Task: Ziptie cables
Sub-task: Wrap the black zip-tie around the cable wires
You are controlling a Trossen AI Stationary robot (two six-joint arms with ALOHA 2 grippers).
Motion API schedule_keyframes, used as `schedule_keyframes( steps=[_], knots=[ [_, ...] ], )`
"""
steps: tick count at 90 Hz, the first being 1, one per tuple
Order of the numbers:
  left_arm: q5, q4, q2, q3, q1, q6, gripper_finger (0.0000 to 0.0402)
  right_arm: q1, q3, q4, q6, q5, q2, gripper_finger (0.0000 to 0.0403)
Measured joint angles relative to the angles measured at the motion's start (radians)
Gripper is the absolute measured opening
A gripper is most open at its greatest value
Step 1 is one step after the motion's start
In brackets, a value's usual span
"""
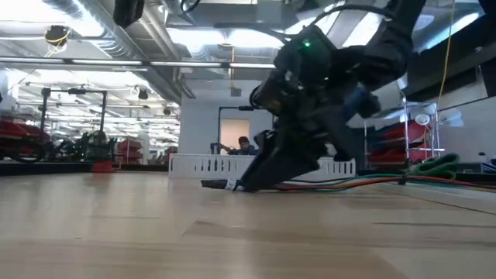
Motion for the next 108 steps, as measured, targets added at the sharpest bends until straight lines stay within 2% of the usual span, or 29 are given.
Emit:
schedule_keyframes(
  steps=[10,13,27,41,55,63,85,108],
  knots=[
    [0.000,0.027,0.000,0.000,0.000,0.021,0.0000,0.000,0.003,-0.036,0.001,0.013,0.005,0.0026],
    [0.000,0.045,0.000,0.000,0.000,0.031,0.0000,0.001,0.003,-0.050,0.002,0.019,-0.009,0.0015],
    [-0.023,0.180,0.000,0.000,0.002,0.105,0.0000,-0.008,-0.010,-0.219,0.003,0.137,-0.138,0.0015],
    [-0.044,0.282,-0.001,0.000,0.028,0.152,0.0000,-0.070,-0.004,-0.286,-0.078,0.270,-0.400,0.0006],
    [-0.045,0.345,0.003,0.000,0.080,0.118,0.0000,-0.137,-0.001,-0.302,-0.073,0.287,-0.635,0.0006],
    [-0.045,0.391,0.007,0.000,0.102,0.109,0.0000,-0.146,0.040,-0.315,-0.073,0.311,-0.720,0.0004],
    [-0.018,0.510,0.059,0.000,0.135,0.122,0.0000,-0.124,0.168,-0.398,-0.078,0.308,-0.722,0.0002],
    [-0.017,0.577,0.106,0.000,0.146,0.127,0.0000,-0.102,0.176,-0.448,-0.077,0.262,-0.717,0.0001]
  ],
)
